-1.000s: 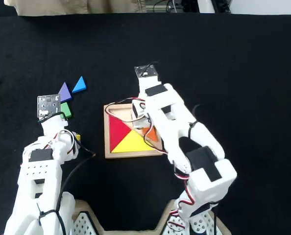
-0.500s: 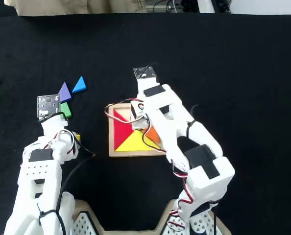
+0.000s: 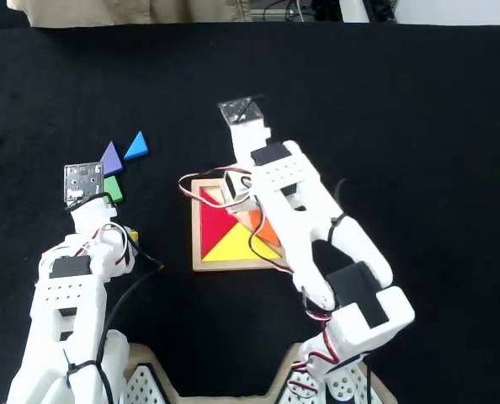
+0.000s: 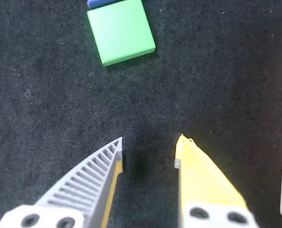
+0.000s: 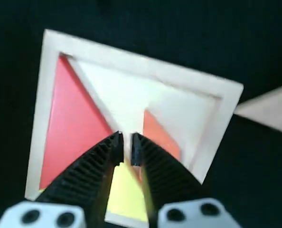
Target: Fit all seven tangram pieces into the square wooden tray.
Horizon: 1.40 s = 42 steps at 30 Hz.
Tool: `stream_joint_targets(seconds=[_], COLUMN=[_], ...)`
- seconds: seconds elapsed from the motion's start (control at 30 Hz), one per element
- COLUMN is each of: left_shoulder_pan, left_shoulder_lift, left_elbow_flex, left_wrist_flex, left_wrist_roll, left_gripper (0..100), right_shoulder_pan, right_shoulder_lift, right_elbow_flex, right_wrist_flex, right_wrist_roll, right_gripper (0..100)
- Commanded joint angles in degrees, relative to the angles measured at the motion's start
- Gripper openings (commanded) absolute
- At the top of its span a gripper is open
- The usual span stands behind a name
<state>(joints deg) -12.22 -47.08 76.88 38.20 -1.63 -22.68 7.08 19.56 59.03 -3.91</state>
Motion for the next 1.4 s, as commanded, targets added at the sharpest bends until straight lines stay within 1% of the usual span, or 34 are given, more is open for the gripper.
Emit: stream_joint_targets(seconds=[0.0, 0.17, 0.33, 0.57, 0.93, 1.07, 1.17, 1.37], left_shoulder_pan=[0.4, 0.6, 0.6, 0.5, 0.5, 0.5, 0.6, 0.6], left_shoulder_lift=[-1.1, -1.1, -1.1, -1.1, -1.1, -1.1, -1.1, -1.1], left_elbow_flex=[-0.1, -0.1, -0.1, -0.1, -0.1, -0.1, -0.1, -0.1], left_wrist_flex=[-0.9, -0.9, -0.9, -1.0, -1.0, -1.0, -1.0, -1.0], left_wrist_roll=[0.4, 0.4, 0.4, 0.4, 0.4, 0.3, 0.3, 0.3], left_gripper=[19, 19, 19, 19, 19, 19, 19, 19], right_shoulder_pan=[-1.4, -0.1, 1.8, 3.4, 3.0, 4.3, 4.7, 4.8], right_shoulder_lift=[0.5, 7.3, 11.0, 11.0, 9.7, 3.5, 1.3, 8.8], right_elbow_flex=[-3.5, -8.5, -10.2, -10.1, -8.7, -8.6, -8.3, -9.5], right_wrist_flex=[-2.2, -1.7, 1.1, 7.3, 9.8, 9.5, 7.5, 6.1], right_wrist_roll=[3.3, 3.9, 3.8, 3.8, 3.9, 4.2, 6.5, 8.0], right_gripper=[7.3, 1.9, 1.5, 1.1, 1.1, 1.1, 1.1, 1.1])
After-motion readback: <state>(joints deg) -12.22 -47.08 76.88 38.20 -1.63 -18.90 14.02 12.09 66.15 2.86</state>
